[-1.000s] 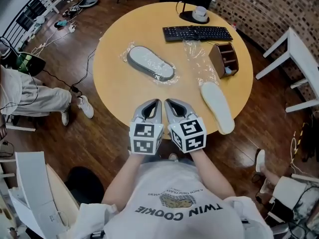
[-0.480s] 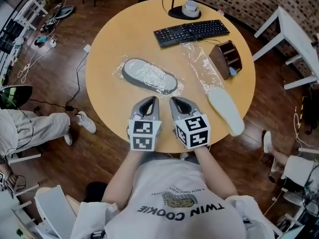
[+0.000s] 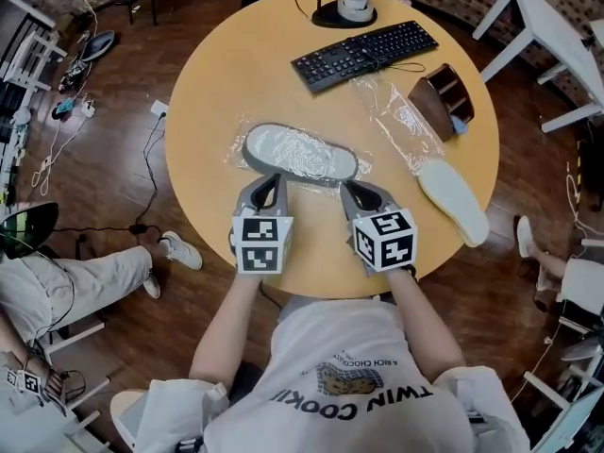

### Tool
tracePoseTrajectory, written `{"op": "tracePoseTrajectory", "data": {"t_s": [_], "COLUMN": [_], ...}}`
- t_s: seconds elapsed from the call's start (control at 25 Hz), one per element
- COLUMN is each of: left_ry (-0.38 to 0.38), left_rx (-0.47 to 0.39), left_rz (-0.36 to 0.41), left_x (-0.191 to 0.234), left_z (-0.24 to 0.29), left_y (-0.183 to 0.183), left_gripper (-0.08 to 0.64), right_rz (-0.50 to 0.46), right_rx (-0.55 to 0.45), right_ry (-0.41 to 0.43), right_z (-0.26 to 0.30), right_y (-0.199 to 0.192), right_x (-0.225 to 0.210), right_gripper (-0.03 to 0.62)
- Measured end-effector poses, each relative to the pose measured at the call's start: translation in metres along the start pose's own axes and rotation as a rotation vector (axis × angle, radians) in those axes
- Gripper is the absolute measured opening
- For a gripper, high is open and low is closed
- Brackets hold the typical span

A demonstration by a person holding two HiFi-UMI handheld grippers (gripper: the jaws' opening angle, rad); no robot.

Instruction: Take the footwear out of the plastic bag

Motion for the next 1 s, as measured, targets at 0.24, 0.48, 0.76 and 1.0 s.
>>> {"op": "tracePoseTrajectory", "data": {"t_s": [0.24,0.48,0.76,1.0], "left_ry": [-0.005,-0.012,-0.006,-0.022], "left_rx": [0.036,0.070,0.127,0.182], "left_rz": [0.048,0.088,0.194,0.276], "left_x": [0.041,0.073,0.109,0.131], "left_z": [0.021,0.044,0.074,0.099], "left_y": [-0.016,-0.030,-0.051,-0.066], "left_gripper": [0.006,0.006,0.006,0.006], "right_rz": [0.063,0.123,0.276,0.412], "right_rx": [0.036,0.046,0.029,0.022], "right_ry": [-0.047,-0.064,-0.080,-0.073], "right_z": [0.013,0.027,0.036,0.040], "right_y": [-0.012,-0.012,-0.018,-0.023], "right_x": [-0.012,-0.022,-0.045,-0.063], "right_gripper": [0.034,0.043,0.074,0.075]}}
Point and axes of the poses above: the fingertips, and each gripper's own axes: z forward along the fingers, x to its left, y out of its top, the point moved 2 cm from there along -z, backward along the fingers, and after that the axes turned 7 degrees about z, right-handed, at the moved point
